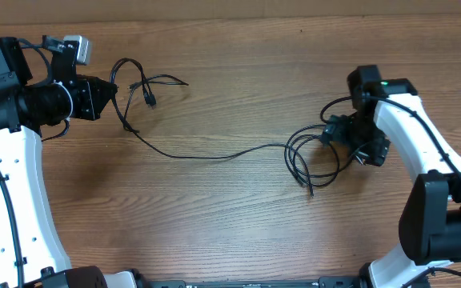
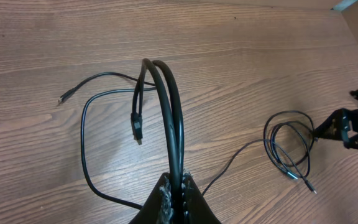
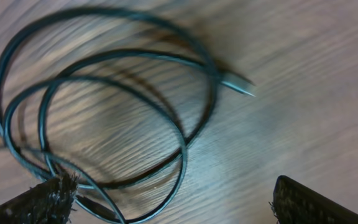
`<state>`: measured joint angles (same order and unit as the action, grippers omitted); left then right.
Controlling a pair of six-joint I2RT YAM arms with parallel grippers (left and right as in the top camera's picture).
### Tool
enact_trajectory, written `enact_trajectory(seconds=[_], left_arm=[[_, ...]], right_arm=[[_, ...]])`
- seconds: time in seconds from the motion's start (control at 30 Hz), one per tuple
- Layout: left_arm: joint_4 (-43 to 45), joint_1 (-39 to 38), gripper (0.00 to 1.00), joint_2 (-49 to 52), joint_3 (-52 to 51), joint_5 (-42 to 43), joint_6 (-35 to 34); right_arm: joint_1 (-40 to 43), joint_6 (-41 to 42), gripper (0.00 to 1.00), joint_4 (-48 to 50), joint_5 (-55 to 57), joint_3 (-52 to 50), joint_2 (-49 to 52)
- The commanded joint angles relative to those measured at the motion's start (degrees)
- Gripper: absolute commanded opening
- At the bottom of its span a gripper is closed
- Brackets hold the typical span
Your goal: Untangle cables
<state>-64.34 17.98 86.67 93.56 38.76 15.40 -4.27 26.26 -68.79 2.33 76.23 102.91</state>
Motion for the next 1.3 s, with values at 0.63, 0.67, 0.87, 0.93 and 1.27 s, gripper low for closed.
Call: enact_trajectory(seconds=[0.63,0.67,0.87,0.93,1.27], left_arm=[[-0.13,-0.39,0.04,-0.70,0.33,1.27,1.36],[-0.13,-0.39,0.04,-0.70,0.33,1.29,1.36],[-0.13,-0.39,0.05,-0.70,0.33,1.29,1.36],[-0.11,-0.39,0.04,-0.70,0.33,1.29,1.36],[-0.15,-0.39,0.05,-0.70,0.33,1.27,1.36]], right_arm=[[-0.81,-41.55,1.00,14.19,-3.50,-10.21,0.11],[-0.81,-41.55,1.00,15.41,-3.50,-11.21,0.11],[-0.81,-41.31,0.98,19.56,-5.75,-14.21,0.11],[-0.81,-41.31,0.98,20.48,-7.63,-14.73,0.11],[-0.85,-41.31,0.87,23.32,-8.87,-16.28,0.11]])
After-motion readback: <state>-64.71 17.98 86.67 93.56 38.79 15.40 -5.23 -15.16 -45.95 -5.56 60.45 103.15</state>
